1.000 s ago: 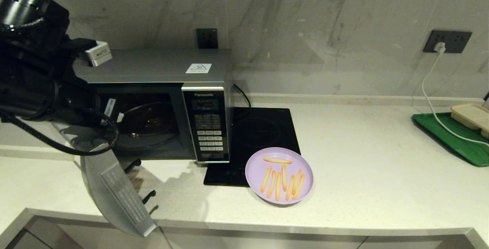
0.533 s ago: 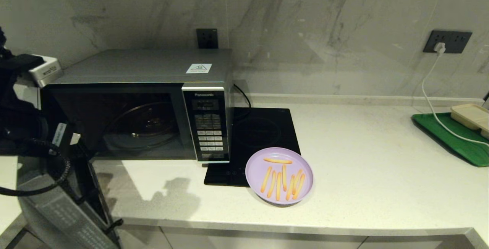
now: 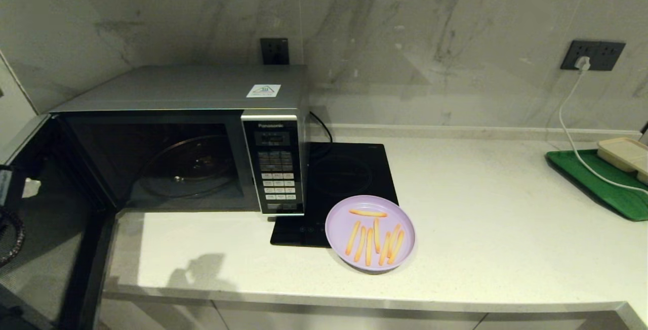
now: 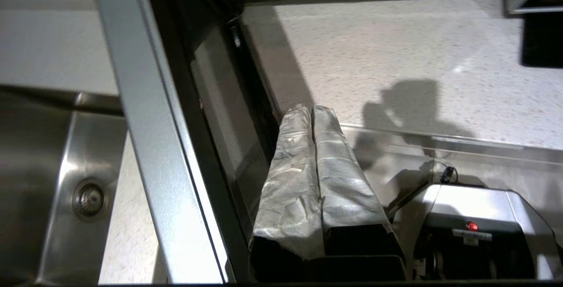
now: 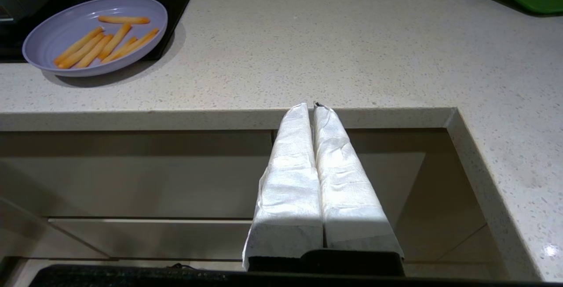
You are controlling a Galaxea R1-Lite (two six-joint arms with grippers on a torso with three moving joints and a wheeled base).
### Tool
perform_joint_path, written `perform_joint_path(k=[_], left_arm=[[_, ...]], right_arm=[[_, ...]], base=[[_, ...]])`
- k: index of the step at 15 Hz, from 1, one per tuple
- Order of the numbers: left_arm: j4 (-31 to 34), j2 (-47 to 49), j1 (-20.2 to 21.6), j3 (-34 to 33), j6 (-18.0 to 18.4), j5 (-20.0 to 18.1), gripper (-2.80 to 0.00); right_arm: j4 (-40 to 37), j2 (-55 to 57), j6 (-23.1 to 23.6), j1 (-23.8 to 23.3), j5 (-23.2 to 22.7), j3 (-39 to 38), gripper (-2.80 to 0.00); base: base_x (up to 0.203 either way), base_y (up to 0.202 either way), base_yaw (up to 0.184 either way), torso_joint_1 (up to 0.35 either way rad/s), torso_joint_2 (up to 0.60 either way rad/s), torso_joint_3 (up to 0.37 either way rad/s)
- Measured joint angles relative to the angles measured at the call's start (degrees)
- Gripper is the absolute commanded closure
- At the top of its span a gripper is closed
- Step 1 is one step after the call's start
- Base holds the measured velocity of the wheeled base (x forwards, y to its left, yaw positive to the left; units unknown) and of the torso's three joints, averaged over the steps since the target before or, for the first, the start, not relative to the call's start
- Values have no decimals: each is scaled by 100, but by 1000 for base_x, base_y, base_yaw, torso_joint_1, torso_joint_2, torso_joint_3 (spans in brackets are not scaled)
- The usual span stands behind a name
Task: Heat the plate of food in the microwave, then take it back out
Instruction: Put the plate in the microwave oven
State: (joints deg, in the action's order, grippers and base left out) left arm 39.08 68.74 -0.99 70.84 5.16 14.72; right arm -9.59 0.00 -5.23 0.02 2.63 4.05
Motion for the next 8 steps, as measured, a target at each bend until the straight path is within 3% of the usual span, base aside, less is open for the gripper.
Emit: perform_joint_path(k=[8], left_arm=[[-209,-130,1722,-507,84,-389,0]], right_arm=[[-2,0,0,2,0,0,0]], base=[[0,0,0,0,0,0]])
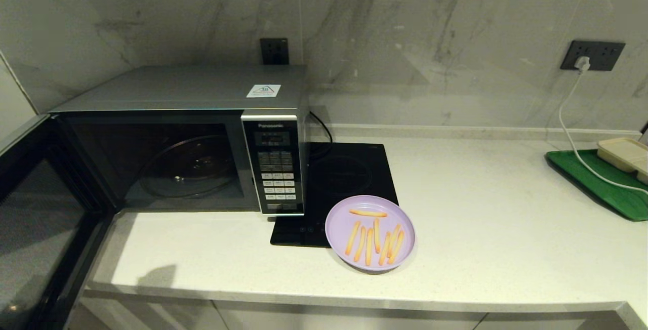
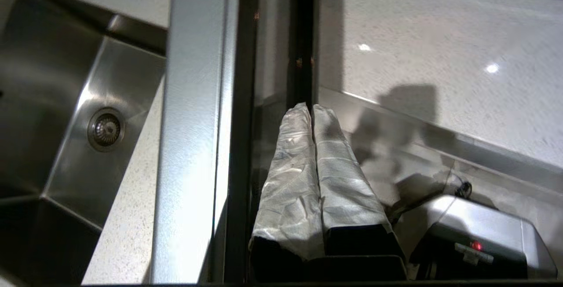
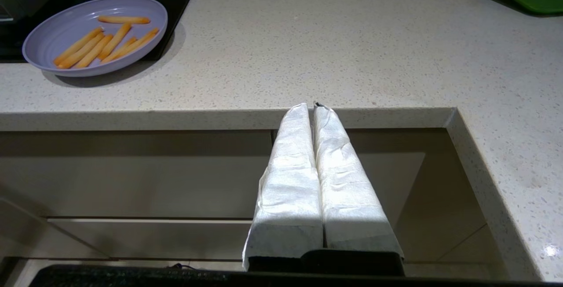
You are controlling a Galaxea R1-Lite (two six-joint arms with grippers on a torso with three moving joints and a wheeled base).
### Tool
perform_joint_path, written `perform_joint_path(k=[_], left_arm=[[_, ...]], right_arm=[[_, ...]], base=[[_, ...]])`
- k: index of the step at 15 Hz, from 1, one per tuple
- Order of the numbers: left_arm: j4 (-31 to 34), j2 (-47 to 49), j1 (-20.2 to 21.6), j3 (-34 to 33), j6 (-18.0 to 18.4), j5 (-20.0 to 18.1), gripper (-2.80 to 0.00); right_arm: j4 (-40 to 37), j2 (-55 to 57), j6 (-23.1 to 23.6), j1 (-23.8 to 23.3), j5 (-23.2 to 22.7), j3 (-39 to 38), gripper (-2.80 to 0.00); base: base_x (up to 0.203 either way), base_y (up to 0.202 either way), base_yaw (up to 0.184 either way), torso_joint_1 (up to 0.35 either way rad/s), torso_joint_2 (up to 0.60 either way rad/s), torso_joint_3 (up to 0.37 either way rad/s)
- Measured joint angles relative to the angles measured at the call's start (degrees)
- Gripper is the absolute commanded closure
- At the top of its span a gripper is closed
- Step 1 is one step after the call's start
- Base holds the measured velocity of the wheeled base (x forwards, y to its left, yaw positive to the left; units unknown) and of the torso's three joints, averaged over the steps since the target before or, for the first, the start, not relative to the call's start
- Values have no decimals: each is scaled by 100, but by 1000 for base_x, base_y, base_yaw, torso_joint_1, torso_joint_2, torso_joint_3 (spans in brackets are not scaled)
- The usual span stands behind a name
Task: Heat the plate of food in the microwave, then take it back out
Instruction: Put the plate in the microwave oven
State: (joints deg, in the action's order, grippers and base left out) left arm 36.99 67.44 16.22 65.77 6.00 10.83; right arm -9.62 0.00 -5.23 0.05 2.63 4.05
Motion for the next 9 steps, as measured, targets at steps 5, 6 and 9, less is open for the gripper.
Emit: perform_joint_path(k=[5,6,9], left_arm=[[-1203,156,981,-572,50,-55,0],[-1292,181,1140,-611,51,-207,0],[-1323,213,1368,-654,64,-441,0]], right_arm=[[0,0,-2,0,0,0,0],[0,0,0,0,-2,0,0],[0,0,0,0,-2,0,0]], base=[[0,0,0,0,0,0],[0,0,0,0,0,0],[0,0,0,0,0,0]])
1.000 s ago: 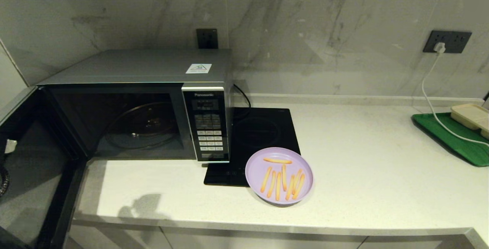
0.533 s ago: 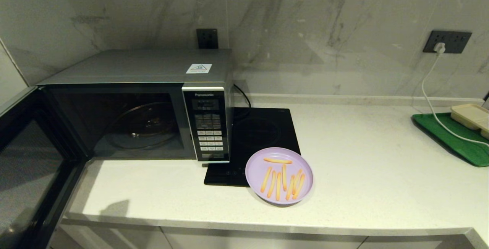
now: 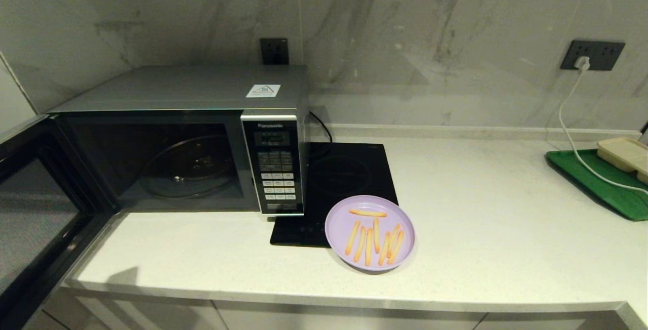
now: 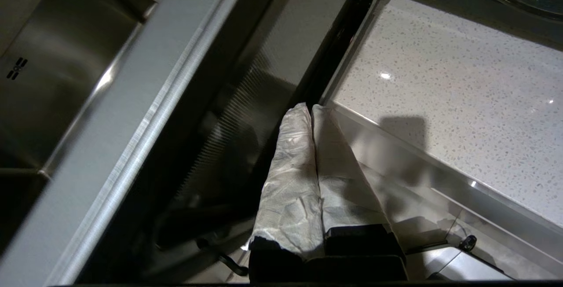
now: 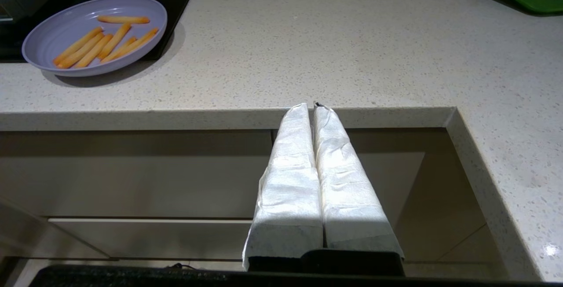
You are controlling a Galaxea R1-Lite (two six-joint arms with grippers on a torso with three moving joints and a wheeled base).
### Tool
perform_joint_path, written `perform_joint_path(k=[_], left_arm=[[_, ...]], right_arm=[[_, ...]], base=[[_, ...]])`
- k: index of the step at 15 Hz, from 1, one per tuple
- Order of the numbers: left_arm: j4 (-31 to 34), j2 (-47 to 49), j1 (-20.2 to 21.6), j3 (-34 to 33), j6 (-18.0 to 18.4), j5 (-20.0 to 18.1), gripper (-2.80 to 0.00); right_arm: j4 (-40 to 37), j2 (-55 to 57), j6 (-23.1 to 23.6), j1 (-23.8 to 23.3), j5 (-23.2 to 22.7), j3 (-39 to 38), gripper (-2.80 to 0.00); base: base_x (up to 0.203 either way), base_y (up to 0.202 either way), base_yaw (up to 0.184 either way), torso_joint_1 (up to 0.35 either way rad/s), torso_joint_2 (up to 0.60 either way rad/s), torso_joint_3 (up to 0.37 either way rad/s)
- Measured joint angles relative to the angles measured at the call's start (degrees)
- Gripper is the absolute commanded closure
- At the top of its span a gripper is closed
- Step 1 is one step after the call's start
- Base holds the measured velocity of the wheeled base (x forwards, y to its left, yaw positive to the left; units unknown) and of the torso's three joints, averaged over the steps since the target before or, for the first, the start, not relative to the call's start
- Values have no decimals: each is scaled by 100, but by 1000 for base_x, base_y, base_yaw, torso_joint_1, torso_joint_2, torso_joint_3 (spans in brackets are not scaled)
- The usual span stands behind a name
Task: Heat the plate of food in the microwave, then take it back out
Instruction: Put the plate in the microwave oven
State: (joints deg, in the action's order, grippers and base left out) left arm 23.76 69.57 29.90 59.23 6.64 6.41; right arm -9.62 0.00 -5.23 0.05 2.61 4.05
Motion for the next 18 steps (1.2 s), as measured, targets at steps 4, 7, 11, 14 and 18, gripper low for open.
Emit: perform_joint_path(k=[4,7,11,14,18], left_arm=[[-1,9,30,-30,11,-13,0],[-9,13,38,-34,6,-13,0],[-196,113,167,-34,-14,-11,0],[-318,208,297,-34,-10,-24,0],[-339,294,345,-41,-10,-22,0]], right_arm=[[0,0,-2,0,0,0,0],[2,0,0,0,0,0,0],[2,0,-2,0,4,0,0],[2,0,-1,0,2,0,0],[2,0,-1,0,1,0,0]], base=[[0,0,0,0,0,0],[0,0,0,0,0,0],[0,0,0,0,0,0],[0,0,0,0,0,0],[0,0,0,0,0,0]])
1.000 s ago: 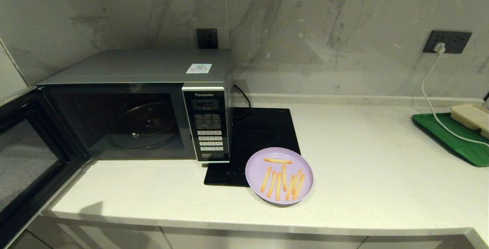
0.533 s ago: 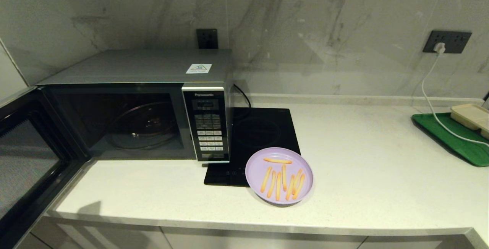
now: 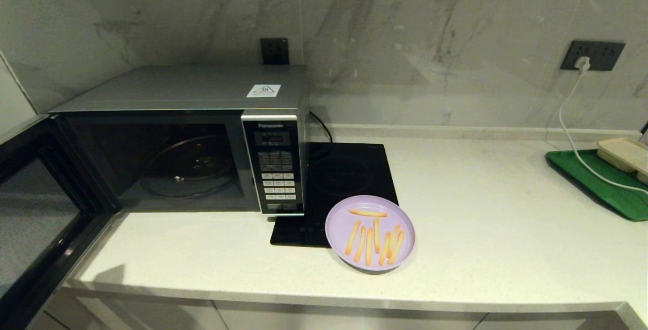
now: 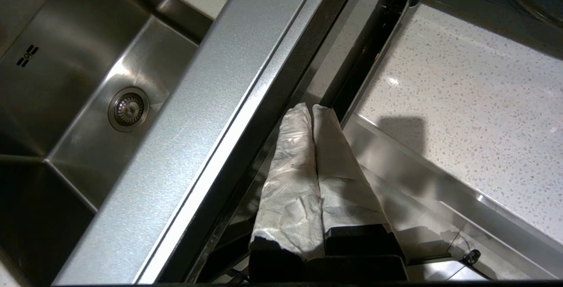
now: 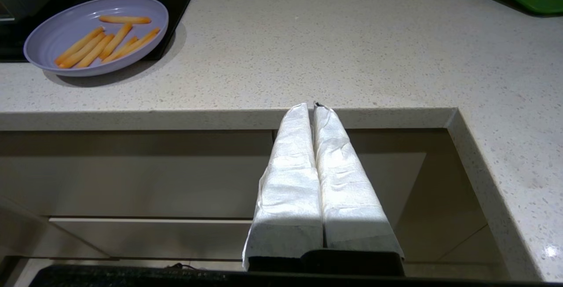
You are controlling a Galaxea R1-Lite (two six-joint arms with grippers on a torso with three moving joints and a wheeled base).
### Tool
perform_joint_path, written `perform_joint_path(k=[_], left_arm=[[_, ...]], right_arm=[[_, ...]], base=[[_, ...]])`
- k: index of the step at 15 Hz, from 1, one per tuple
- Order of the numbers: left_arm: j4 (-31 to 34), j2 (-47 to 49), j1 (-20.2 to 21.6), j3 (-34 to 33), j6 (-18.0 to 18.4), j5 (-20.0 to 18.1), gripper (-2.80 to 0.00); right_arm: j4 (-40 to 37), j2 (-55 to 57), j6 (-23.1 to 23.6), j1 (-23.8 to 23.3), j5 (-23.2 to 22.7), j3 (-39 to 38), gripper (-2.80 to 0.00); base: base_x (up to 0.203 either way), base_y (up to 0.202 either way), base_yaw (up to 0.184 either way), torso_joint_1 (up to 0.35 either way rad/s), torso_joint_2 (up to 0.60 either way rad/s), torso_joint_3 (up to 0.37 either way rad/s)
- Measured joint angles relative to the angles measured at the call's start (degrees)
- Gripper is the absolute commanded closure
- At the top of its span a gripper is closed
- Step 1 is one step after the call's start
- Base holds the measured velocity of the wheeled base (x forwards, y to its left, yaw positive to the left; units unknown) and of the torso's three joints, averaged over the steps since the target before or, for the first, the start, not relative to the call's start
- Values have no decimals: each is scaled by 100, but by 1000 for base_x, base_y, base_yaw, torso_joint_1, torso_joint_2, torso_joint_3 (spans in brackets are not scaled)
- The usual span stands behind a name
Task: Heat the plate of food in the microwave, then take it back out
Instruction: Put the plate in the microwave oven
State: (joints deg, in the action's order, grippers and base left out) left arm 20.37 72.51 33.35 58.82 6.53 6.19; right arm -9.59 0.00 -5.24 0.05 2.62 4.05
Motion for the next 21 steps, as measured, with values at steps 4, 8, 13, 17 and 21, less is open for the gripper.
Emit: perform_joint_path(k=[4,8,13,17,21], left_arm=[[-187,56,32,0,7,-1,0],[-222,106,55,-2,0,0,0],[-246,163,62,-11,-16,0,0],[-238,-98,-520,-185,-6,-365,0],[-192,-518,-2560,-570,-186,-612,0]], right_arm=[[-2,0,-2,0,2,0,0],[-2,0,-1,0,2,0,0],[-2,0,1,0,1,0,0],[-2,0,1,0,1,0,0],[0,0,1,-2,-1,0,0]], base=[[0,0,0,0,0,0],[0,0,0,0,0,0],[0,0,0,0,0,0],[0,0,0,0,0,0],[0,0,0,0,0,0]])
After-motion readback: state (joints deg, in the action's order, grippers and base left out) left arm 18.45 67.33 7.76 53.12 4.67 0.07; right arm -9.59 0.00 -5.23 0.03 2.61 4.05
